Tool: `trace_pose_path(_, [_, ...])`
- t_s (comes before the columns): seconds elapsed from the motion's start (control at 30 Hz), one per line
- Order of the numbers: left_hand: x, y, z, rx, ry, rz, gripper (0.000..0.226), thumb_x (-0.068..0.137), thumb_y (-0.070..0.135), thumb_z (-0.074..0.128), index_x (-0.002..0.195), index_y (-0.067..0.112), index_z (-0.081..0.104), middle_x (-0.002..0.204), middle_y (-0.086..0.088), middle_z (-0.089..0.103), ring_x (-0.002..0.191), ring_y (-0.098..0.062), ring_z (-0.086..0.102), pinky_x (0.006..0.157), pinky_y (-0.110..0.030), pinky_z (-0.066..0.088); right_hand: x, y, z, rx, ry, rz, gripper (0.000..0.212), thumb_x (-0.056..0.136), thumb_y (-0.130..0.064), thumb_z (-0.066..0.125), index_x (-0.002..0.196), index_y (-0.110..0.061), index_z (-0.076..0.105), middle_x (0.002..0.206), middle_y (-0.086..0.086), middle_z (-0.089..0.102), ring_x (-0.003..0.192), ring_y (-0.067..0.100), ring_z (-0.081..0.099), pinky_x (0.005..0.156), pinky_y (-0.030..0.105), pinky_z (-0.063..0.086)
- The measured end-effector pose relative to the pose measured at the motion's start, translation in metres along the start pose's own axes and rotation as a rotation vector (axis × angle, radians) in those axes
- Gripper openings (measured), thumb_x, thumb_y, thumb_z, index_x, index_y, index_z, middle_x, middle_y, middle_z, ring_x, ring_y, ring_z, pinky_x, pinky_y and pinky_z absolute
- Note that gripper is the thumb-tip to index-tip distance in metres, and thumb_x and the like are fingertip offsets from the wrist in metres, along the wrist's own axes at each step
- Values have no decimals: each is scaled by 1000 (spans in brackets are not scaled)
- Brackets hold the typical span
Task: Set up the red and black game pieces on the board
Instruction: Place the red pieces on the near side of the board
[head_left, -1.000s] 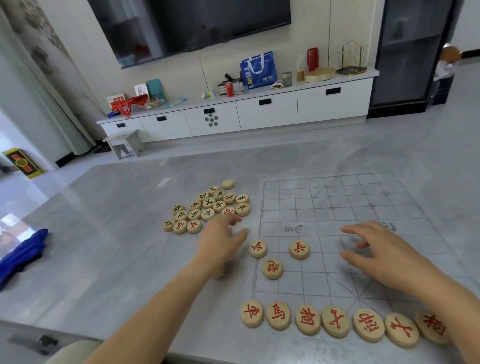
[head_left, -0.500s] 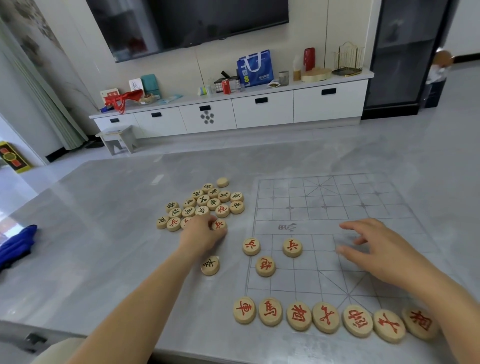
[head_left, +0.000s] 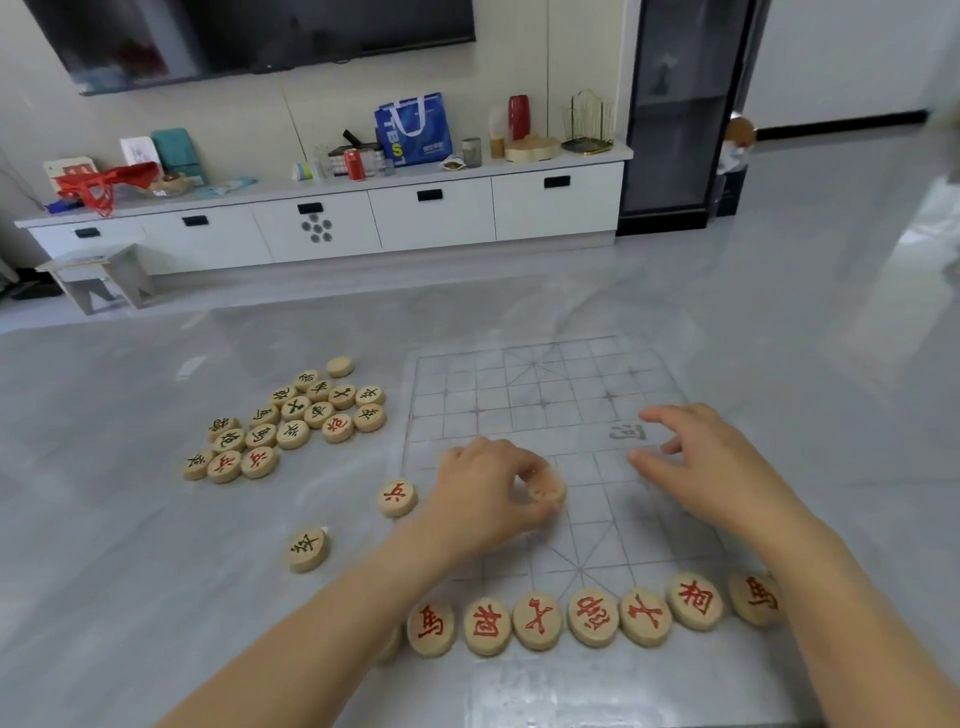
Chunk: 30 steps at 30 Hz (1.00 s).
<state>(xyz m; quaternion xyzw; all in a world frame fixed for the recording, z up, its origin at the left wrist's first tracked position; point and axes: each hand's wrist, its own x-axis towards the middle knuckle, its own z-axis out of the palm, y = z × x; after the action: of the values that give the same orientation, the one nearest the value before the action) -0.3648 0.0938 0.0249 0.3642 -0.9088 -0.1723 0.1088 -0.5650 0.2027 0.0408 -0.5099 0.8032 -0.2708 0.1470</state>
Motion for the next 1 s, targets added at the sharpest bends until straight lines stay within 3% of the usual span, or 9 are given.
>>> trace_pose_path(0.23, [16, 4, 17, 48, 44, -67, 40, 82, 50, 61, 116, 28, 62, 113, 10, 62, 110, -13, 47, 88, -33, 27, 1, 0, 0, -78, 0, -2, 53, 88, -45, 54, 137, -28, 41, 137, -7, 39, 109, 11, 53, 89, 34, 46])
trace_pose_path(0.4, [20, 0, 20, 52, -22, -67, 55, 81, 51, 63, 130, 28, 53, 125, 10, 57, 120, -15, 43, 98, -37, 27, 2, -2, 2, -92, -6, -16, 53, 89, -44, 53, 138, -27, 40, 138, -7, 38, 110, 11, 53, 89, 34, 47])
trace_pose_path(0.53, [8, -20, 7, 48, 16, -113, 61, 81, 55, 62, 135, 30, 47, 134, 11, 52, 124, -13, 40, 103, -37, 26, 1, 0, 4, -113, -4, -25, 52, 90, -44, 51, 138, -27, 40, 138, -7, 38, 111, 11, 52, 86, 33, 47])
trace_pose_path(0.7, [-27, -75, -25, -43, 155, -305, 46, 85, 49, 59, 127, 29, 56, 126, 10, 58, 119, -12, 49, 102, -41, 37, 1, 0, 6, -138, -10, -39, 52, 89, -46, 51, 137, -28, 41, 138, -6, 38, 112, 12, 52, 82, 33, 46])
trace_pose_path(0.8, [-46, -109, -42, -184, 264, -460, 39, 85, 39, 64, 121, 25, 59, 112, 9, 61, 107, -13, 55, 93, -36, 45, 1, -3, 9, -142, -20, -44, 52, 88, -46, 52, 136, -28, 43, 136, -5, 40, 110, 14, 52, 82, 34, 46])
trace_pose_path(0.9, [-57, -126, -48, -212, 169, -531, 42, 82, 41, 66, 120, 26, 58, 108, 13, 59, 102, -8, 54, 93, -33, 45, 1, -6, 12, -142, -29, -46, 52, 87, -46, 54, 134, -28, 44, 135, -5, 41, 107, 14, 54, 84, 36, 48])
trace_pose_path(1.0, [-60, -120, -44, -153, 3, -475, 48, 79, 49, 67, 123, 31, 55, 112, 14, 57, 105, -8, 53, 99, -38, 42, 1, -10, 14, -148, -48, -52, 51, 86, -46, 53, 134, -29, 44, 136, -5, 40, 106, 13, 54, 85, 36, 48])
